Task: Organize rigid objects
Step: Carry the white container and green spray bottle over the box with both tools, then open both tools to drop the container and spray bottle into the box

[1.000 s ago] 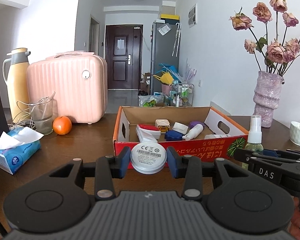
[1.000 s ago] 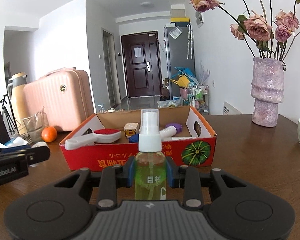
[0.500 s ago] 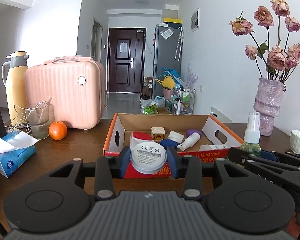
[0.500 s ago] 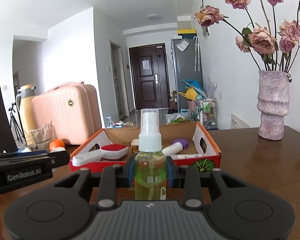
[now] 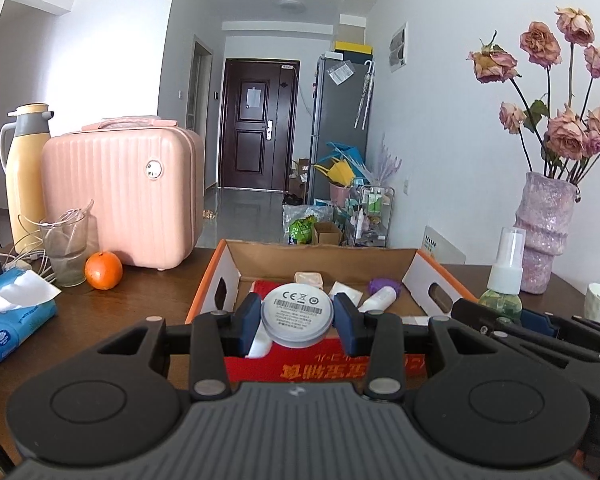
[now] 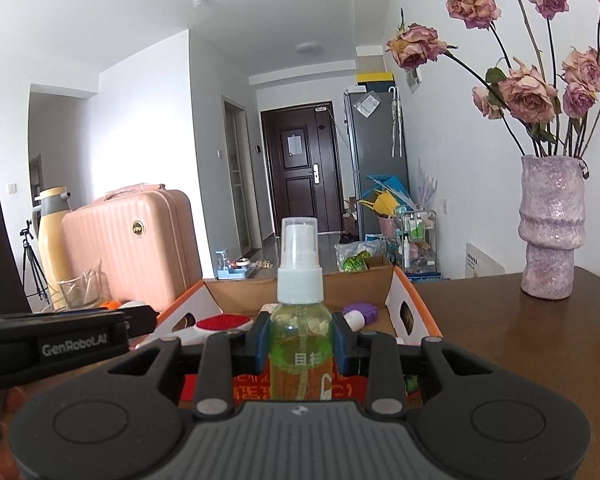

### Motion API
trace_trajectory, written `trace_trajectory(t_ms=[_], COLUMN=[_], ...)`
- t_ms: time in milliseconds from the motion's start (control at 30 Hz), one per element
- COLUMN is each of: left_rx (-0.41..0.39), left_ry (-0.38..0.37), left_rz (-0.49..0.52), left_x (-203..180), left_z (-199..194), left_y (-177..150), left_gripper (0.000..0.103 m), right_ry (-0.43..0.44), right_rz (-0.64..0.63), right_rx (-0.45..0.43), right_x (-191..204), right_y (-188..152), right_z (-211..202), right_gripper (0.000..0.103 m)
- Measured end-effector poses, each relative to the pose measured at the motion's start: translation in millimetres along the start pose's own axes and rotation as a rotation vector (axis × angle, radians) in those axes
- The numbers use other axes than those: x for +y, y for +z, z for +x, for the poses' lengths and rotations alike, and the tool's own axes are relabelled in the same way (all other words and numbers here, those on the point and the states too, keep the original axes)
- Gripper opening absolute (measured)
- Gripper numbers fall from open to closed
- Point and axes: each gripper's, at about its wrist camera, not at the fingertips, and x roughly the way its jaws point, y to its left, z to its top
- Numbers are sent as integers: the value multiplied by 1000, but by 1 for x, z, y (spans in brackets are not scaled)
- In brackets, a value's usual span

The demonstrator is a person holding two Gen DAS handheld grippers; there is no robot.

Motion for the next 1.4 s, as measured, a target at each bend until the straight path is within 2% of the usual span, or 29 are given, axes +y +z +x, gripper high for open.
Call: trace_trajectory(t_ms=[400,1400], left_rx=[0,10], left_ry=[-10,14], left_rz=[-20,-35], left_x=[-12,-12], left_z=[32,113], left_y=[12,35], left_gripper=[40,40], right_ry=[1,-22], right_rz=[11,-2], right_rx=[-15,-29], right_x=[-9,-21], right_y=[9,21], right_z=[26,104], right_gripper=[30,30])
